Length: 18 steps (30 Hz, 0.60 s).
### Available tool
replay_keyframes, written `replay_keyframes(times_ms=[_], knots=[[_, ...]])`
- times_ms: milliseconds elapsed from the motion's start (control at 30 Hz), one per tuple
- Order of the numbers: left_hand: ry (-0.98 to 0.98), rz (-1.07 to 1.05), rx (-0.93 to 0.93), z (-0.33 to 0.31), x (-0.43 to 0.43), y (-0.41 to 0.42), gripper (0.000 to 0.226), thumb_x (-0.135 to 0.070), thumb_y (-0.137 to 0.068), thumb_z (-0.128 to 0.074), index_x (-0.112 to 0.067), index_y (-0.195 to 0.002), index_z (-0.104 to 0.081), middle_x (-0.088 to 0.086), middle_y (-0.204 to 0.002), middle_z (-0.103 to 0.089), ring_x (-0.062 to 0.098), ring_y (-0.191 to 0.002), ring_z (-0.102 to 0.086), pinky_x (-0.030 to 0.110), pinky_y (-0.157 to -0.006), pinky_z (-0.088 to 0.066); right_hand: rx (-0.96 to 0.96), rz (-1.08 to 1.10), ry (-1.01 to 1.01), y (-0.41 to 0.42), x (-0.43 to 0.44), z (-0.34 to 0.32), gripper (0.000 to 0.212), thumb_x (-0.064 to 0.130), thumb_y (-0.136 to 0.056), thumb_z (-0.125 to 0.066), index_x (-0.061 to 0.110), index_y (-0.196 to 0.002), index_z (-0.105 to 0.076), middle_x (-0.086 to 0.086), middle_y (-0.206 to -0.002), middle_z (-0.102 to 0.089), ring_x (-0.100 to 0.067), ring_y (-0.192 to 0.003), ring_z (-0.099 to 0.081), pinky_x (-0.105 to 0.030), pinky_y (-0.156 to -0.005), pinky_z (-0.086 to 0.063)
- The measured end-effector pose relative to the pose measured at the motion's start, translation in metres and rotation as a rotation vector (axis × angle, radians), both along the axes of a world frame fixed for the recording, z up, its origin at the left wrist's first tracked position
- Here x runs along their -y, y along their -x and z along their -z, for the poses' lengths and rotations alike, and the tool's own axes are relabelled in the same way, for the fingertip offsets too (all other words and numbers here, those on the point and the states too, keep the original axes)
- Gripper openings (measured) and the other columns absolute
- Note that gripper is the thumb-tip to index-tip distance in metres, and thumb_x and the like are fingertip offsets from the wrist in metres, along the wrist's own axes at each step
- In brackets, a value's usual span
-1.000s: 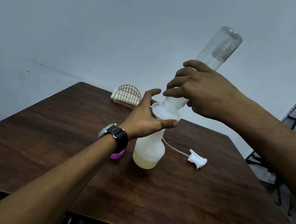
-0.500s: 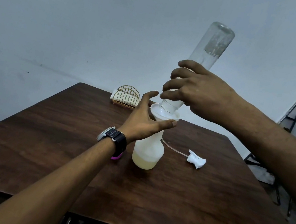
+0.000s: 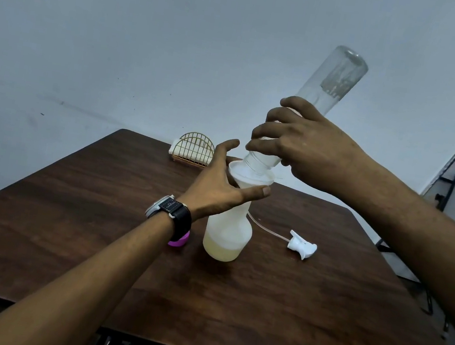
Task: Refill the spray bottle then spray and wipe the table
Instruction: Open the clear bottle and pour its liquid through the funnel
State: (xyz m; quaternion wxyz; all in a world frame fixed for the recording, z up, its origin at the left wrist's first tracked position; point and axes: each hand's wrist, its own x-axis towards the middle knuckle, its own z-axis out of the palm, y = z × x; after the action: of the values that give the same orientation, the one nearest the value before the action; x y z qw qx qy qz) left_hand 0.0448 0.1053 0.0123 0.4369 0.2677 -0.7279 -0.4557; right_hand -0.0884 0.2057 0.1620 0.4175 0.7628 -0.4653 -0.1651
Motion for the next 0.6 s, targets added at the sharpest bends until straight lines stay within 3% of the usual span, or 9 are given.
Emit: replay_keyframes(times_ms=[100, 167, 333, 467, 600], knots=[[-0.007, 0.009, 0.009, 0.0, -0.001, -0.002, 0.122, -0.062, -0.055, -0.09, -0.047, -0.152, -0.017, -0.02, -0.124, -0.053, 0.013, -0.118, -0.064, 0.051, -0.092, -0.059, 0.086, 0.018, 0.016, 0.006, 0.002, 0.004, 0.064, -0.003, -0.084, -0.063, 0.028, -0.141, -0.059, 0.004, -0.143, -0.062, -0.026, -0.135, -0.05, -0.042, -0.119, -0.016], [-0.001, 0.012, 0.013, 0.0, 0.0, -0.003, 0.122, -0.059, -0.057, -0.092, -0.047, -0.152, -0.016, -0.01, -0.138, -0.053, 0.013, -0.119, -0.064, 0.051, -0.092, -0.059, 0.158, 0.057, 0.011, 0.008, 0.003, 0.008, 0.066, 0.004, -0.082, -0.073, 0.029, -0.141, -0.059, 0.005, -0.143, -0.063, -0.026, -0.133, -0.051, -0.041, -0.115, -0.019], [0.016, 0.02, 0.019, -0.003, -0.001, -0.006, 0.124, -0.051, -0.058, -0.095, -0.043, -0.153, -0.016, 0.0, -0.154, -0.045, 0.014, -0.12, -0.062, 0.046, -0.094, -0.059, 0.345, 0.179, 0.026, 0.017, 0.003, 0.016, 0.069, 0.024, -0.088, -0.077, 0.031, -0.151, -0.05, 0.003, -0.15, -0.057, -0.027, -0.134, -0.05, -0.043, -0.11, -0.023], [-0.013, 0.052, 0.02, -0.004, -0.001, -0.011, 0.126, -0.045, -0.058, -0.097, -0.045, -0.154, -0.015, 0.0, -0.157, -0.04, 0.011, -0.118, -0.056, 0.044, -0.094, -0.06, 0.474, 0.228, 0.041, 0.025, 0.0, 0.021, 0.068, 0.028, -0.089, -0.075, 0.028, -0.152, -0.048, 0.001, -0.15, -0.058, -0.029, -0.132, -0.051, -0.047, -0.11, -0.026], [-0.047, 0.057, 0.061, -0.002, 0.003, -0.026, 0.135, -0.053, -0.048, -0.097, -0.048, -0.153, -0.012, -0.002, -0.159, -0.038, 0.015, -0.126, -0.055, 0.034, -0.086, -0.062, 0.48, 0.271, 0.044, 0.029, -0.001, 0.026, 0.069, 0.031, -0.092, -0.071, 0.027, -0.155, -0.043, 0.0, -0.15, -0.057, -0.031, -0.132, -0.051, -0.049, -0.112, -0.028]])
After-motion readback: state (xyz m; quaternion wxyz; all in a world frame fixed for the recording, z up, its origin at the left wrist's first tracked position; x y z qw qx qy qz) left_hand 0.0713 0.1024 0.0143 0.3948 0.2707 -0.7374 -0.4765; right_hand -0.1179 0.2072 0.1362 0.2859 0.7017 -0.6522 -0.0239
